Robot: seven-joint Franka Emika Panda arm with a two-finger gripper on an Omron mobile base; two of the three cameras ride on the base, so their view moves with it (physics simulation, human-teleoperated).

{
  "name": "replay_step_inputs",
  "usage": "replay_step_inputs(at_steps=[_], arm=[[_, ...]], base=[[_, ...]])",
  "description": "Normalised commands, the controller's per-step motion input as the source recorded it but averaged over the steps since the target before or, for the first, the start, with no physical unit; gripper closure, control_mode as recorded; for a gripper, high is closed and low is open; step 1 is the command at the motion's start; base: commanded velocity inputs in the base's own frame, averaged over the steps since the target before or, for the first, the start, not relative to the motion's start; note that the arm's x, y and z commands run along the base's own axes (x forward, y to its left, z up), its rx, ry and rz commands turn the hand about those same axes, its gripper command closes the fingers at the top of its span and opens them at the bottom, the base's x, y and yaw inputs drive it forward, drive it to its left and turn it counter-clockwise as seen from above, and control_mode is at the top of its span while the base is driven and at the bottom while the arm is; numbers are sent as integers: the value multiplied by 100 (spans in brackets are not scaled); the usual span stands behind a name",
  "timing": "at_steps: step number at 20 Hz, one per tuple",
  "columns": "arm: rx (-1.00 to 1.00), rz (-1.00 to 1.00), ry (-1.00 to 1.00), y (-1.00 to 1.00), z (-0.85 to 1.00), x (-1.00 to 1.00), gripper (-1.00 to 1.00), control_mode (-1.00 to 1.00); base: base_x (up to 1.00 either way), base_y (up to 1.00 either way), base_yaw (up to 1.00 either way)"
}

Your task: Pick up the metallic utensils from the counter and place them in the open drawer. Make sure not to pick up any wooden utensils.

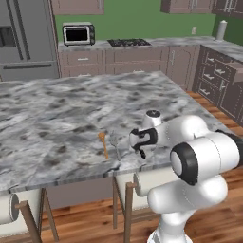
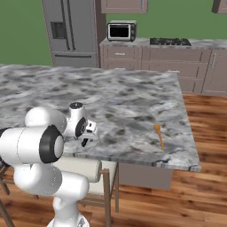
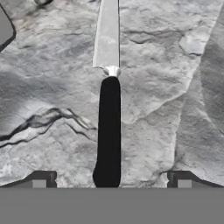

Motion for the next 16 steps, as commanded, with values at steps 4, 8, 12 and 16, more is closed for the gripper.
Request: replay_step_inputs(at_steps=[4,8,12,16], arm=[[0,0,0,0,-45,8,-100,-100],[0,0,0,0,-49,12,100,-100],[0,0,0,0,-49,17,100,-100],[0,0,-2,9,-35,18,100,-100]], base=[[0,0,0],[0,0,0],[0,0,0],[0,0,0]])
